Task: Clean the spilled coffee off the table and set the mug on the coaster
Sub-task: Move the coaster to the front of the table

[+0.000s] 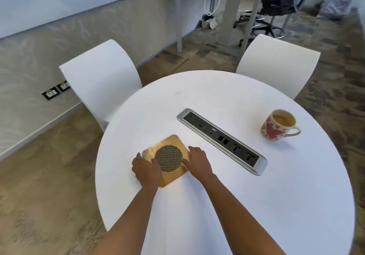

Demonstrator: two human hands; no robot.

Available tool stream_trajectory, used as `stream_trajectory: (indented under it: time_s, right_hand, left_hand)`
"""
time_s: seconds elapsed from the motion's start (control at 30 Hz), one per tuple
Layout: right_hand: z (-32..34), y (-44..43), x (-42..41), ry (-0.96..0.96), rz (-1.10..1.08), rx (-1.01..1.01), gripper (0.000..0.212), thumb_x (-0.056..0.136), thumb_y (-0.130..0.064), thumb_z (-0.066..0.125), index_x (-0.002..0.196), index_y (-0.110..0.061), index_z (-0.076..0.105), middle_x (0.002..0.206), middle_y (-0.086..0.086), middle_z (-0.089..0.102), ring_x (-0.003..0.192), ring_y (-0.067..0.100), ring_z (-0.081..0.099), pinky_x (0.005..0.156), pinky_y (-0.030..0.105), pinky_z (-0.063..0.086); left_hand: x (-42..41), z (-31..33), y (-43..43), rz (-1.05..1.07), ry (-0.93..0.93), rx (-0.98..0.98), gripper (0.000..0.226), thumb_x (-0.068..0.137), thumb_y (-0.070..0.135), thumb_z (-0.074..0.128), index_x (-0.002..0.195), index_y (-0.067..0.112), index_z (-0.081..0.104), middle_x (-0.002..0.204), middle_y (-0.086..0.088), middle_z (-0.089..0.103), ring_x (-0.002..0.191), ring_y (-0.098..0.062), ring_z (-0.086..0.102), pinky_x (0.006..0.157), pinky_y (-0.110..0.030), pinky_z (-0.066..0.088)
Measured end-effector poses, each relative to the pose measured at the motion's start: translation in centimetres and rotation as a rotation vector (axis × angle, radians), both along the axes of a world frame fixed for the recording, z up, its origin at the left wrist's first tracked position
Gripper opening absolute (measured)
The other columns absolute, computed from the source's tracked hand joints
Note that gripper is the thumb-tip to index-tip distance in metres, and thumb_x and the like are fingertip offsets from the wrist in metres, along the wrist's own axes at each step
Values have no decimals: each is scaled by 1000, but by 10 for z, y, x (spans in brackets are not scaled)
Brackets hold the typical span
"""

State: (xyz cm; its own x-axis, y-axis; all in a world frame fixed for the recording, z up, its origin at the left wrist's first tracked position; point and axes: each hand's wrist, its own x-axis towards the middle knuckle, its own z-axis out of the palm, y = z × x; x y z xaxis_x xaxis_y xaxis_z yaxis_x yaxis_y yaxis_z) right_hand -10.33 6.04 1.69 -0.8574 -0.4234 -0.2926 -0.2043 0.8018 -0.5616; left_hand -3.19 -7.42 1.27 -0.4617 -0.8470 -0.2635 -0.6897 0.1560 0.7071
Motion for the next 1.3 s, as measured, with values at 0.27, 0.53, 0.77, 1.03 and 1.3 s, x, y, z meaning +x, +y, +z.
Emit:
stream_trajectory:
  time_s: [0.27, 0.53, 0.77, 1.03, 1.3]
  right_hand:
    - [-5, -18, 3, -28, -142, 30, 57, 90, -39, 55, 136, -9, 40, 136, 13, 43, 126, 30, 38, 97, 39, 38]
    - [-3, -22, -10, -298, -345, -66, 54, 88, -43, 55, 137, -23, 43, 137, 11, 45, 130, 30, 37, 106, 41, 31]
    - [9, 2, 1, -367, -529, -321, 38, 87, -27, 57, 125, -27, 54, 123, 9, 59, 118, 29, 49, 99, 45, 44]
    - [18, 49, 25, -368, -692, -495, 27, 89, -16, 49, 114, -24, 57, 104, 5, 67, 96, 22, 59, 79, 34, 49]
    - [24, 114, 59, -336, -847, -605, 29, 87, -6, 43, 101, -25, 58, 95, 8, 63, 82, 19, 56, 64, 27, 43]
  left_hand:
    - [-2, -4, -25, 182, 58, 299, 48, 93, 18, 45, 137, -2, 38, 139, -24, 39, 128, -39, 38, 105, -44, 33]
    - [-13, -1, -24, 272, 204, 461, 27, 84, 10, 46, 58, 11, 49, 69, -15, 53, 74, -30, 44, 63, -33, 36]
    - [-8, 14, -9, 267, 304, 567, 23, 86, 13, 52, 101, 12, 69, 93, -6, 66, 88, -29, 56, 75, -30, 40]
    - [-1, 31, 31, 175, 367, 611, 35, 84, 7, 53, 113, 19, 66, 109, -2, 66, 87, -16, 57, 76, -27, 42]
    - [13, 40, 93, 91, 369, 643, 41, 78, -1, 58, 107, 24, 69, 99, 6, 68, 84, -19, 64, 68, -27, 50]
